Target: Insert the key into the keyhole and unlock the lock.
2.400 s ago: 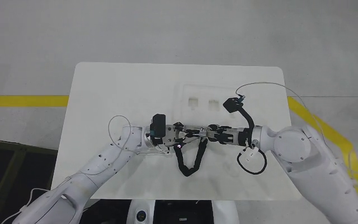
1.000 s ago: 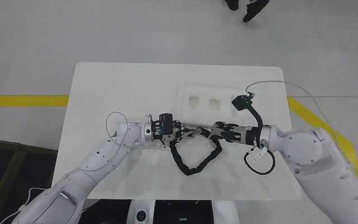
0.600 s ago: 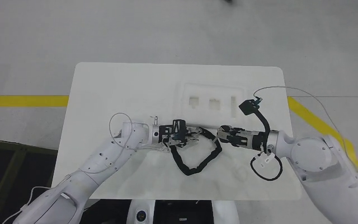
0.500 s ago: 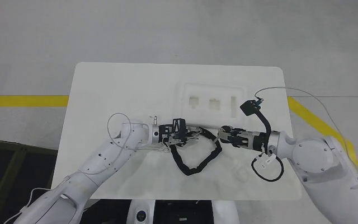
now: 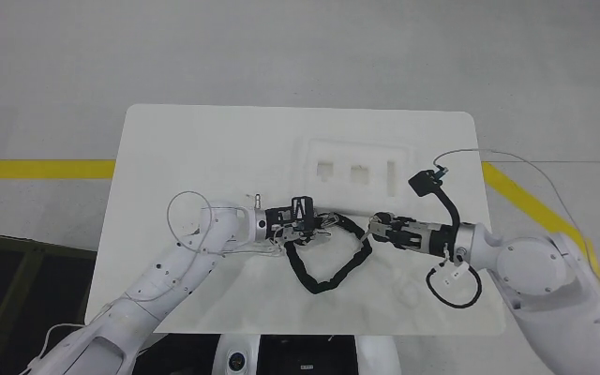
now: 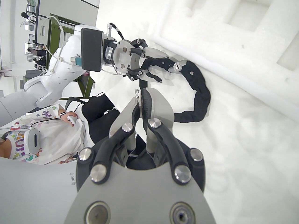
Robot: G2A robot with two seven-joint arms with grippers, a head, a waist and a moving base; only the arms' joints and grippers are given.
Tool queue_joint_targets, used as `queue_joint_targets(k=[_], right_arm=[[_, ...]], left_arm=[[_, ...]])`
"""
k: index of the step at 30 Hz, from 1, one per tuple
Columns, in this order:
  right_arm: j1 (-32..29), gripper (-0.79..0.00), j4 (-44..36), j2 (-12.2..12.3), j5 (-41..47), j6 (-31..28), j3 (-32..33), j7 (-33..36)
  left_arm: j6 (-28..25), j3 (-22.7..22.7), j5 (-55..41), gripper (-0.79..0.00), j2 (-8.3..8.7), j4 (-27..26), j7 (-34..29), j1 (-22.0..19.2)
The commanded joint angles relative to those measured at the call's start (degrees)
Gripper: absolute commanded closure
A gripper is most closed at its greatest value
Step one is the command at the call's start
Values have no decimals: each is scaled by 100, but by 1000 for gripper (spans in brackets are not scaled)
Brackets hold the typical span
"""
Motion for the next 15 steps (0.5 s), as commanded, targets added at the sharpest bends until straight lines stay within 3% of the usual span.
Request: queue_joint_targets(k=[1,9,15], right_arm=[[-22,0,-1,1,11,-7,18,-1],[-78,0,-4,2,24,-51,63,-11],[-112,0,-8,3,37,-71,102,-17]], left_arm=[[-51,-18,-2,-372,5,-84,-165,12],[-136,1,28,-443,-9,-249,-692,12],[-192,97,14,-431,-61,-195,-952,-81]])
